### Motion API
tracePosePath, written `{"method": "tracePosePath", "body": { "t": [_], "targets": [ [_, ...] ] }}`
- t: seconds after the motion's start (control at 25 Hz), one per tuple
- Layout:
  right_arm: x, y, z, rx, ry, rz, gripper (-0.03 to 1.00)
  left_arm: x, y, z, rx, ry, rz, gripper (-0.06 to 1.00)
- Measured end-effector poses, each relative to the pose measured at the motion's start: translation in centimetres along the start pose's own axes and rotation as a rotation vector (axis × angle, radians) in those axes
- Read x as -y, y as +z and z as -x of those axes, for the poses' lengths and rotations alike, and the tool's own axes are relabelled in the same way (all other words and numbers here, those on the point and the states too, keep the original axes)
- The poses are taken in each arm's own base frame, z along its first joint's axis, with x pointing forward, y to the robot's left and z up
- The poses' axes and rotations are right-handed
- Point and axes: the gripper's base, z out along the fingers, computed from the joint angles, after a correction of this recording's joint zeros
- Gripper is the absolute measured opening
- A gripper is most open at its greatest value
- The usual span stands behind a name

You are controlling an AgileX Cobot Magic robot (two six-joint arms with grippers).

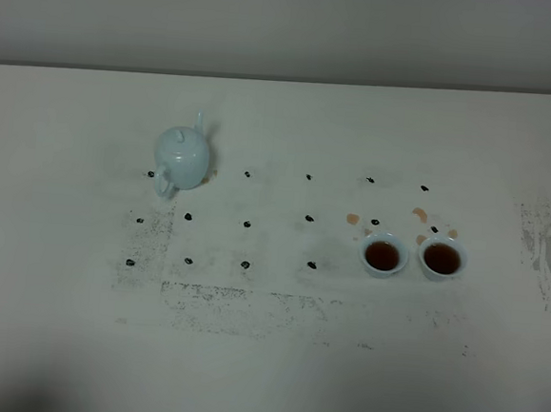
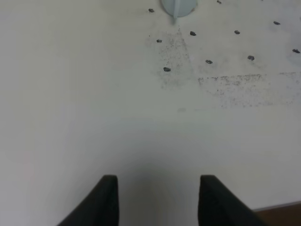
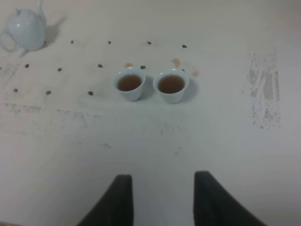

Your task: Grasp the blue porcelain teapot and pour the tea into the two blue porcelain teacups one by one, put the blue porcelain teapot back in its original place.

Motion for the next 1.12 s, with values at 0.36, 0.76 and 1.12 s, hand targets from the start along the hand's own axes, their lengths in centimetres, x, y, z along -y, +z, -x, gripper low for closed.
{"method": "tracePosePath", "body": {
  "t": [0.36, 0.76, 1.12],
  "targets": [
    [-0.01, 0.0, 0.0, 0.0, 0.0, 0.001, 0.3, 0.0, 0.0, 0.0, 0.0, -0.001, 0.0, 0.38],
    [-0.01, 0.0, 0.0, 0.0, 0.0, 0.001, 0.3, -0.01, 0.0, 0.03, 0.004, -0.002, 0.001, 0.38],
    [-0.01, 0.0, 0.0, 0.0, 0.0, 0.001, 0.3, -0.01, 0.0, 0.05, 0.006, -0.002, 0.001, 0.38]
  ]
}}
